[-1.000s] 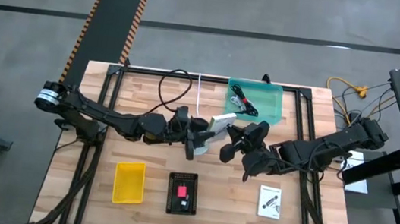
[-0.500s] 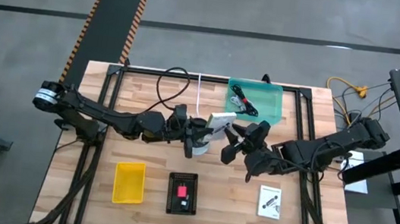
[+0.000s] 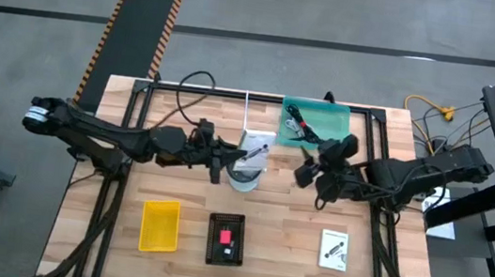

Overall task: Pick and place items into bin
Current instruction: Put the left card reader box into the yellow bin

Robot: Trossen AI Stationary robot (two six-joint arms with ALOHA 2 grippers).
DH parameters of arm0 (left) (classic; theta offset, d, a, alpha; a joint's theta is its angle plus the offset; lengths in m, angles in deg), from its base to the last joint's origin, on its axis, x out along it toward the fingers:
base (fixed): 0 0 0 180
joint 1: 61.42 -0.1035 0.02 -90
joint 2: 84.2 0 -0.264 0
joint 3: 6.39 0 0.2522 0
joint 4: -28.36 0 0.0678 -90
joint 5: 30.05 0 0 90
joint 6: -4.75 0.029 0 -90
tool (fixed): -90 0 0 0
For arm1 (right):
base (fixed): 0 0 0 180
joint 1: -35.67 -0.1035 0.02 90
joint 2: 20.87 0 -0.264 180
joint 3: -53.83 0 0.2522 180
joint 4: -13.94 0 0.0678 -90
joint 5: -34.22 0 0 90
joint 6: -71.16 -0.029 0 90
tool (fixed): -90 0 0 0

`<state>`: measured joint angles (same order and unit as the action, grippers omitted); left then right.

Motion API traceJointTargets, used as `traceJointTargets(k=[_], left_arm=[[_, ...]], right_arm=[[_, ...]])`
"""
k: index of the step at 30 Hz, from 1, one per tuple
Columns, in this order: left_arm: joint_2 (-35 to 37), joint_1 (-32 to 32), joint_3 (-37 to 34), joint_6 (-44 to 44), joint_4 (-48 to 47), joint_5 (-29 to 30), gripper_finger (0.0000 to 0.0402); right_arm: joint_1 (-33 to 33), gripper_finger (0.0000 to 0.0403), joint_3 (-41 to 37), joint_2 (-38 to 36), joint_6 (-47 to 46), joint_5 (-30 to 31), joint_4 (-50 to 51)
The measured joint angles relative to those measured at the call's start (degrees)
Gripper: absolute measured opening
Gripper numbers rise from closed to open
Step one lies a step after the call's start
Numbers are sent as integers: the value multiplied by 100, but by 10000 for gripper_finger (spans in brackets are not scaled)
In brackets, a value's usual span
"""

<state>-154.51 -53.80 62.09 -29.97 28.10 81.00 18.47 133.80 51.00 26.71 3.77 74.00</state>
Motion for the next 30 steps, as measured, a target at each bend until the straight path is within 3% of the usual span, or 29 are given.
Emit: traceJointTargets(k=[3,6,12,19,25,30], left_arm=[[295,94,0,-753,-544,-245,13],[537,366,-17,-951,-750,-233,13],[864,1147,-25,-1874,-1118,604,13],[951,2204,-37,-4232,-2727,1763,13],[951,2827,-52,-5488,-3426,1913,13],[951,3117,-24,-6936,-4566,1955,13]], right_arm=[[133,198,0,-271,-83,-4,515],[207,195,0,-510,-45,-7,763],[230,194,0,-923,33,-20,1137],[227,194,0,-1138,-300,-505,1596],[222,194,-1,-1099,-278,-698,1701],[227,194,-29,-1051,-208,-710,1792]])
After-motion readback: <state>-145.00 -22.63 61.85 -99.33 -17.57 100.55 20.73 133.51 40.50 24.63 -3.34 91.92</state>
